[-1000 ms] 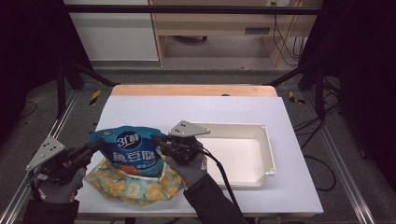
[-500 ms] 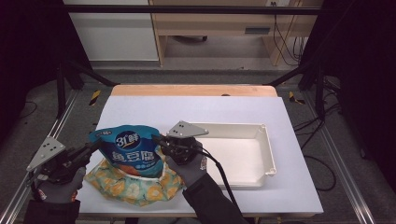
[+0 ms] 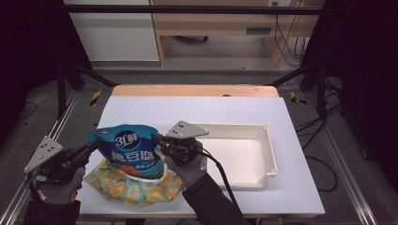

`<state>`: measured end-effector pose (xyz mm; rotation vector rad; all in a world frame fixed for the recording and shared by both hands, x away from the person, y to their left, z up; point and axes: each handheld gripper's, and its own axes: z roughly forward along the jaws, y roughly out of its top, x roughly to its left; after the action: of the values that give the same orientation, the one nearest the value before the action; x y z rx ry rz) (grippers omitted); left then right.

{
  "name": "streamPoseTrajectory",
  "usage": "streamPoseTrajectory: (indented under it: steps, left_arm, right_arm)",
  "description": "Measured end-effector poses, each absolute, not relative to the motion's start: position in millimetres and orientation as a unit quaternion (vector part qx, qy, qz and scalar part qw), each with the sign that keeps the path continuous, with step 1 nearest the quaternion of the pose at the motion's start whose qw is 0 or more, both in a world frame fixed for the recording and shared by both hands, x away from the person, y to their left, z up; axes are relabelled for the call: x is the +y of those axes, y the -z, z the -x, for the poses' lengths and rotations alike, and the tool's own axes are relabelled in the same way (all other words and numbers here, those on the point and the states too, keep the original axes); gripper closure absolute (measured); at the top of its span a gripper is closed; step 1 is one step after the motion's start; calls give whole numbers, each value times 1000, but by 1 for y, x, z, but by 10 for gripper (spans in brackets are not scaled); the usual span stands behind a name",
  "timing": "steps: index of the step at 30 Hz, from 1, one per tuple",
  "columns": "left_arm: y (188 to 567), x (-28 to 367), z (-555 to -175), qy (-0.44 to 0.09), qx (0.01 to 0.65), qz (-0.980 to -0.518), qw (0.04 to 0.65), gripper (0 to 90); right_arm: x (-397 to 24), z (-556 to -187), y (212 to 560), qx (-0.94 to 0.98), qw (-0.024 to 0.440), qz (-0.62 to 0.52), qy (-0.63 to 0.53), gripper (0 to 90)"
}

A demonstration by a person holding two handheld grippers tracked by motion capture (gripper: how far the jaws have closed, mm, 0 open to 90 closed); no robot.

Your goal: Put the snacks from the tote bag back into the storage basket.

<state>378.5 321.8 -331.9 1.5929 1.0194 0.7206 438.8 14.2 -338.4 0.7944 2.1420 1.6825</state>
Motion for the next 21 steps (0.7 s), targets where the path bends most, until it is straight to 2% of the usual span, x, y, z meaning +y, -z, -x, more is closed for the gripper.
streamPoseTrajectory:
  steps: [21]
  left_arm:
    - [307, 315, -375, -308, 409, -663, 546, 900]
  right_arm:
    - [3, -433, 317, 737, 160, -268, -600, 900]
